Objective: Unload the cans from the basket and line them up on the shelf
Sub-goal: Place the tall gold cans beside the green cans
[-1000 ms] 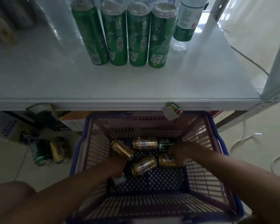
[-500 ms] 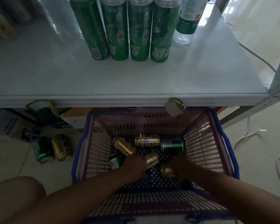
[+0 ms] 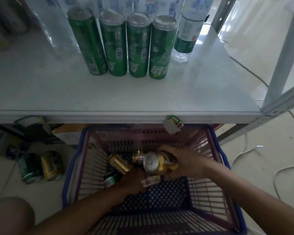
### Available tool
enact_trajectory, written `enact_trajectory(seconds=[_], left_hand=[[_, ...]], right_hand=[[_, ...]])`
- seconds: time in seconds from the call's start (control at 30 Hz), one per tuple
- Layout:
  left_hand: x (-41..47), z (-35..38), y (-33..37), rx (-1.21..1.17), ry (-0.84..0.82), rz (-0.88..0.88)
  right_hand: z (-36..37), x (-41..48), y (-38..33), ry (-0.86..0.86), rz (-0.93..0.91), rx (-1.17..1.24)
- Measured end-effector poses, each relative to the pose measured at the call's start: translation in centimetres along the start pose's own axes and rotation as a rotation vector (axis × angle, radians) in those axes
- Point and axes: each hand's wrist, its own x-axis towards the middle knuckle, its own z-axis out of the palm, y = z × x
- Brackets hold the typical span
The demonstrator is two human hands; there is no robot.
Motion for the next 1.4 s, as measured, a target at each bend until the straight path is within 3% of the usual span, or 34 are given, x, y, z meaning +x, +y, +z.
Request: enact_trajectory(seconds=[0.13,0.27,0.43,0.67,0.9,1.0,1.1,1.23,1.4], left_hand=[[-2.4,-6.5,1.1,0.020,-0.112,0.083],[-7.0,-14.7,1.7,-0.094,-0.199,0.259],[-11.2,-21.5,2.9,-0.297,-0.137,0.446],[-13.4,-24.3,3.8,-0.583,0.001,0.494],[-14.3,-25.1,7.7,-0.864,0.473,0.495],[-14.2,-25.3,9.3,-0.836,0.749,0.486],[-13.4,-25.4,10.1,-0.643,0.981,0.456],[-12.0,-25.3,11.3,-0.472,1.131,0.461],[-9.5,-24.8,13.3,-0.440,1.159,0.472]], right_hand=[[-4.8,-3.1,-2.2,0.152,-0.106,0.005],[-7.8,-5.1,-2.7,0.272,-0.245,0.354],[-10.2,-5.7,-2.9,0.405,-0.282,0.608],[-11.8,-4.4,-3.5,0.795,-0.235,0.762],[-13.0,-2.4,-3.5,1.076,-0.214,0.783],[-13.1,-1.7,-3.5,1.139,-0.177,0.748],[-13.0,-1.0,-3.3,1.158,-0.143,0.674],[-12.9,-0.2,-2.6,1.120,-0.084,0.555],[-12.6,0.0,-2.6,1.067,-0.065,0.422]])
